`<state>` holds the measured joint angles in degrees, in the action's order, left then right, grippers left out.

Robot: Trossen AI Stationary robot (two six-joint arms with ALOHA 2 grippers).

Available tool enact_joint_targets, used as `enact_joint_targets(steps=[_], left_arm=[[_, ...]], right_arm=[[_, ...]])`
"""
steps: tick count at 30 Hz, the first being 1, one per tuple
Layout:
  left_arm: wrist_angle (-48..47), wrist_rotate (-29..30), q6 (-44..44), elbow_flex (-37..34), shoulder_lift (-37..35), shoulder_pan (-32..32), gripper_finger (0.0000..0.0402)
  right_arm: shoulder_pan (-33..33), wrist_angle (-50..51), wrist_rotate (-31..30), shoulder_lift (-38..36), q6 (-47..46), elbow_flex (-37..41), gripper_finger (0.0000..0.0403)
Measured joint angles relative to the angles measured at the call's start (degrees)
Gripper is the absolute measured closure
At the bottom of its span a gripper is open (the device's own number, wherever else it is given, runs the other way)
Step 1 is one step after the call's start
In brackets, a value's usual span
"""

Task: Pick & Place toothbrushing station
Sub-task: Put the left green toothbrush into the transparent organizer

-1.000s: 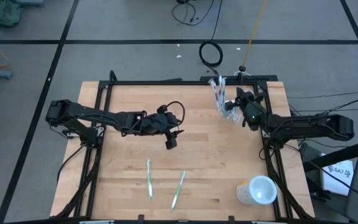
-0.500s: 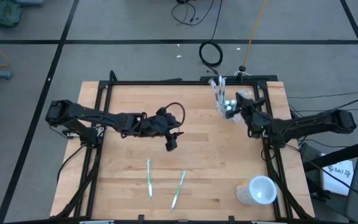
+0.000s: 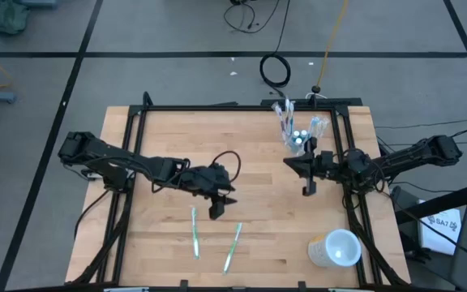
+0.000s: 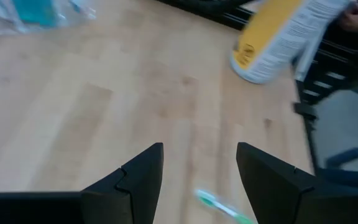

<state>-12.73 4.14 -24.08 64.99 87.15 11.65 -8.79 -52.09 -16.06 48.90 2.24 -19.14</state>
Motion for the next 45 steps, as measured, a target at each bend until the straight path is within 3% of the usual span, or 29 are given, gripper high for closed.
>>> enact_joint_targets(steps=[4,12,17,22,26,29,39,45], left_arm=[[0.0,-1.4,-2.2,0.0,0.0,3.2,0.0190],[-0.3,-1.5,-5.6,0.0,0.0,11.1,0.0190],[-2.5,0.9,-12.5,0.0,0.0,15.6,0.0190],[-14.3,13.5,-32.6,0.0,0.0,19.5,0.0190],[-27.8,16.5,-55.2,0.0,0.6,21.3,0.0190],[-33.5,15.9,-63.4,-0.5,2.5,22.1,0.0190],[-35.1,4.5,-77.3,-1.9,13.1,19.0,0.0190],[-31.8,0.4,-73.9,-1.7,18.4,15.6,0.0190]], right_arm=[[-1.1,-1.2,4.1,0.0,-2.6,0.0,0.0402],[-1.2,-1.2,4.2,0.0,-6.2,0.0,0.0402],[-1.2,-1.2,4.2,0.0,-6.3,0.0,0.0403],[-1.2,-1.2,4.2,0.0,-6.5,0.0,0.0403],[-1.2,-1.2,4.2,0.0,-6.5,0.0,0.0403],[-1.2,-1.2,4.2,0.0,-6.5,0.0,0.0402],[-1.2,-0.8,4.2,0.1,-7.7,0.0,0.0401],[-1.2,0.5,4.1,0.1,-8.7,0.0,0.0402]])
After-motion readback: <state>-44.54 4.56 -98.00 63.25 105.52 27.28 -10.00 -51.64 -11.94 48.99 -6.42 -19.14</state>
